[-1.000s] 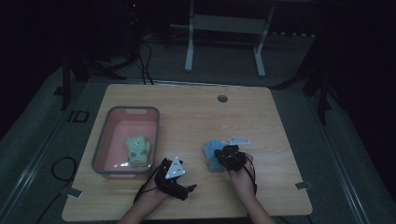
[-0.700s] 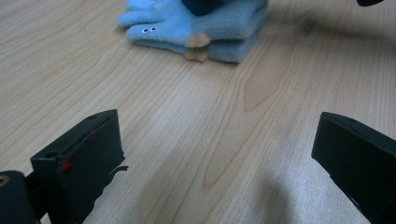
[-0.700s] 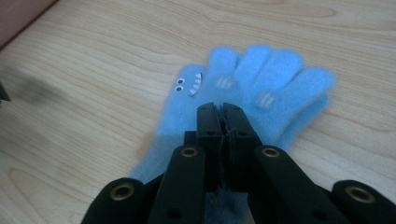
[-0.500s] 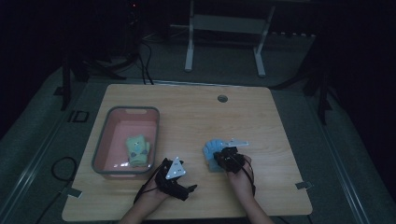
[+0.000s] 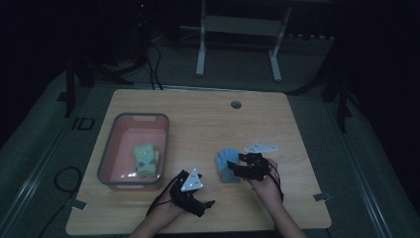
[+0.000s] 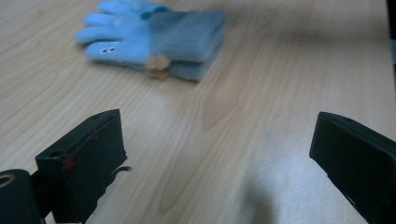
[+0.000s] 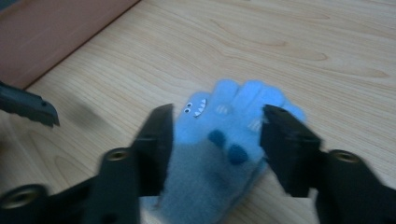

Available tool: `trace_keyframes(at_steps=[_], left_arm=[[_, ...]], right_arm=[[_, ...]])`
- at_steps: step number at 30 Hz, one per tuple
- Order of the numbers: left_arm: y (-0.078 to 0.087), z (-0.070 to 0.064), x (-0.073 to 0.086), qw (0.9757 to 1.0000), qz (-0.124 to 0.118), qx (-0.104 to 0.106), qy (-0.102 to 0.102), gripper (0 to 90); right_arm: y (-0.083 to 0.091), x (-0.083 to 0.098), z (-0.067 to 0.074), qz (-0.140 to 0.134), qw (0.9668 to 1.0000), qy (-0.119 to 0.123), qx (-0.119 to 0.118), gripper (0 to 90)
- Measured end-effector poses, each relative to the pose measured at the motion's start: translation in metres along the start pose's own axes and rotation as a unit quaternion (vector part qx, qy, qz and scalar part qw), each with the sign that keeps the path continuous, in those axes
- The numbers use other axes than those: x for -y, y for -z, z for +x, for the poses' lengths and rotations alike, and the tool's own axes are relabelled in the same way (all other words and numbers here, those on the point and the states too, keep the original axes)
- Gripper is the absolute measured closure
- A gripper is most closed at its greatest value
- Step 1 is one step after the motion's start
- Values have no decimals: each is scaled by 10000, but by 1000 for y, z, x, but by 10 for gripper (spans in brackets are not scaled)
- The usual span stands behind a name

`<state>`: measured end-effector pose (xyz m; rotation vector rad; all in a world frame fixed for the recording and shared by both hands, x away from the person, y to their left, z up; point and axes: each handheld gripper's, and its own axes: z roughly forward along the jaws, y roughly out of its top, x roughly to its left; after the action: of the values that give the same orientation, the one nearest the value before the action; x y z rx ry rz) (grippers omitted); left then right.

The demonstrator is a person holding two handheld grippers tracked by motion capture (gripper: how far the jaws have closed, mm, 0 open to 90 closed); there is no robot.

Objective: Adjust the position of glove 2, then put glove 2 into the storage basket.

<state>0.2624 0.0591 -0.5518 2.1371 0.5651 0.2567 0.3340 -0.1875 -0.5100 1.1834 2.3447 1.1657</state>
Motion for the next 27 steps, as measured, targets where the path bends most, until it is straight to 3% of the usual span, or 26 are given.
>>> trace_keyframes(at_steps=[6, 7, 9, 10, 11, 16, 21, 27], left_arm=[[-4, -3, -1, 9999, 93, 54, -45, 39], [-4, -3, -1, 9999, 64, 153, -45, 47], [-4, -3, -1, 9999, 47, 121, -101, 53], [-4, -4, -2, 9997, 37, 77, -221, 53], [-4, -3, -3, 9997, 4, 74, -232, 66], [-4, -1, -7, 9991, -123, 57, -413, 116], [-9, -1, -11, 9983, -121, 115, -559, 146], [-16, 0, -21, 9977, -134, 151, -641, 146]], right_arm=[[8, 6, -13, -105, 9992, 16, -391, 272], [9, 7, -15, -106, 9991, 22, -405, 259], [10, 7, -17, -139, 9991, 11, -407, 211], [10, 8, -20, -196, 9990, 35, -407, 163], [11, 8, -24, -59, 9987, 202, -458, 157], [15, 4, -34, -120, 9981, 477, -374, 139], [23, -1, -44, -278, 9983, 290, -423, 137], [23, -5, -50, -261, 9979, 295, -516, 141]])
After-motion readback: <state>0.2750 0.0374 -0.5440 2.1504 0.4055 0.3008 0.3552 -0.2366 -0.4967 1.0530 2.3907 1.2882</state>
